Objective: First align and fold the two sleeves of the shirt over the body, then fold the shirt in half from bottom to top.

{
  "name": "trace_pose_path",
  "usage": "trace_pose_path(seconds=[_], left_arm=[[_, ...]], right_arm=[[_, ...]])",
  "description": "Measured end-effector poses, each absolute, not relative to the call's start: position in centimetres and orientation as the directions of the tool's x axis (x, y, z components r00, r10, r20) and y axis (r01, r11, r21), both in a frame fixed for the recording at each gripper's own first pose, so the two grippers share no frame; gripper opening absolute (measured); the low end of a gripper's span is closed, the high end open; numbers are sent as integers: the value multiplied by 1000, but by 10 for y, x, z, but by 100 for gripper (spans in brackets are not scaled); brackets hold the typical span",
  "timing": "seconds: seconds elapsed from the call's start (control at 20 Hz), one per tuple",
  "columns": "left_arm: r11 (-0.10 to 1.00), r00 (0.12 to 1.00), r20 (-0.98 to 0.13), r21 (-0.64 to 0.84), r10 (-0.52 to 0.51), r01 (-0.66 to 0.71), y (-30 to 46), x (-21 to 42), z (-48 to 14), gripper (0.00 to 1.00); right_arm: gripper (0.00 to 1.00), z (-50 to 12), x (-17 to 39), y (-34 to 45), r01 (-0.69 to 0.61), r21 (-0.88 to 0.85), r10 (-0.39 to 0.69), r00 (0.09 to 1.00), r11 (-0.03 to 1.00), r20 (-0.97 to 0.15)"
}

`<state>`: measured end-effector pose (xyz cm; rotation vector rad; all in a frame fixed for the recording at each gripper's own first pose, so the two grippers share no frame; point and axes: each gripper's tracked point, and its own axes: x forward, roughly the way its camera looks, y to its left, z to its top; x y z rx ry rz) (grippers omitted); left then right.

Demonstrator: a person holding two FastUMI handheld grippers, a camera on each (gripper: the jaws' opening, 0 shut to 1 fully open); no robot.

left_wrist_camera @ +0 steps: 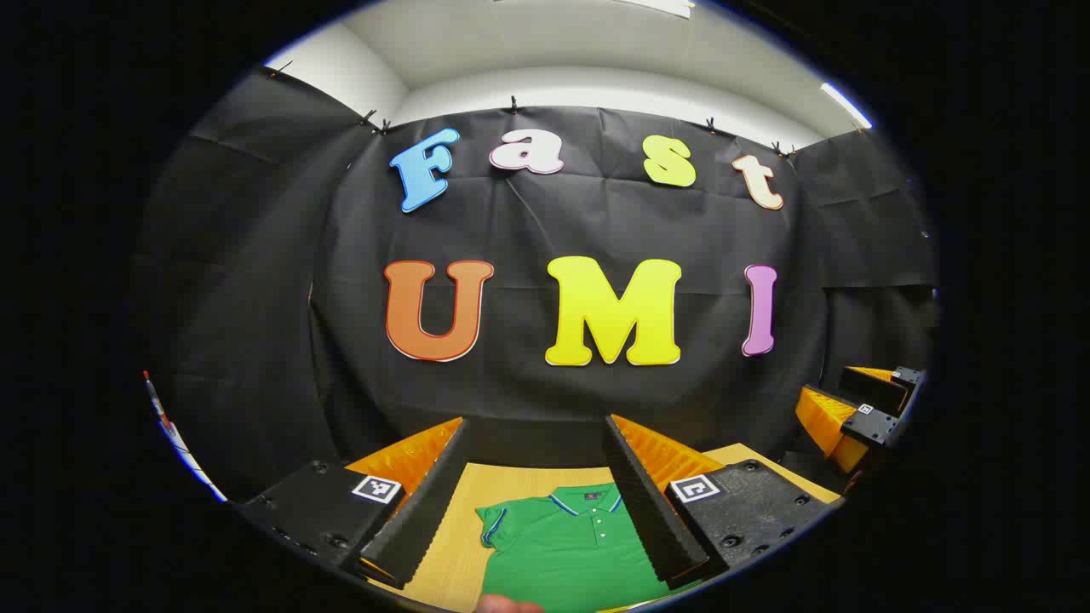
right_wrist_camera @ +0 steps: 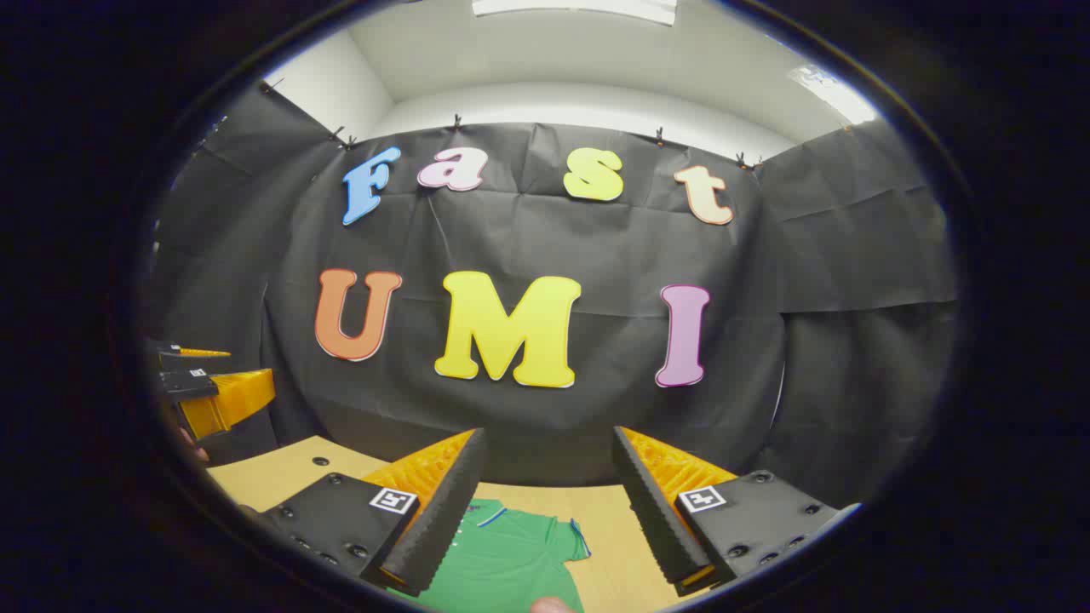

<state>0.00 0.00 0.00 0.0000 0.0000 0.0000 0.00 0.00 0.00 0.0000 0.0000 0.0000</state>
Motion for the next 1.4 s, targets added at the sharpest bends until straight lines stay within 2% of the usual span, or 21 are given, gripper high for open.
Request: trace_pose_path(seconds=[0.05,0.35,0.4,0.6,0.65,1.1,1.2,1.4], left_arm=[[1000,1000,-3,3,-1,1,-1,1,-1,99],[1000,1000,-9,13,-6,6,-5,4,-6,99],[1000,1000,-12,10,-14,14,-7,4,-6,99],[1000,999,-32,3,-30,30,-10,5,-15,99],[999,999,-33,3,-32,32,-10,4,-15,99],[999,998,-54,17,-37,38,-8,7,-25,99],[999,997,-63,19,-36,37,-8,7,-28,99],[999,997,-75,25,-34,36,-10,8,-34,99]], right_arm=[[95,1,0,-1,-2,3,2,1000,1000,-2],[95,-6,2,-12,4,10,-4,1000,1000,-26],[93,-7,2,-14,5,11,-5,999,1000,-33],[95,-7,2,-15,5,2,-5,999,1000,-36],[93,-6,4,-15,3,1,-3,999,1000,-37],[97,-25,17,-22,-12,23,14,995,1000,-99],[93,-31,21,-22,-16,20,18,993,1000,-115],[94,-49,29,-19,-34,14,36,989,999,-147]])
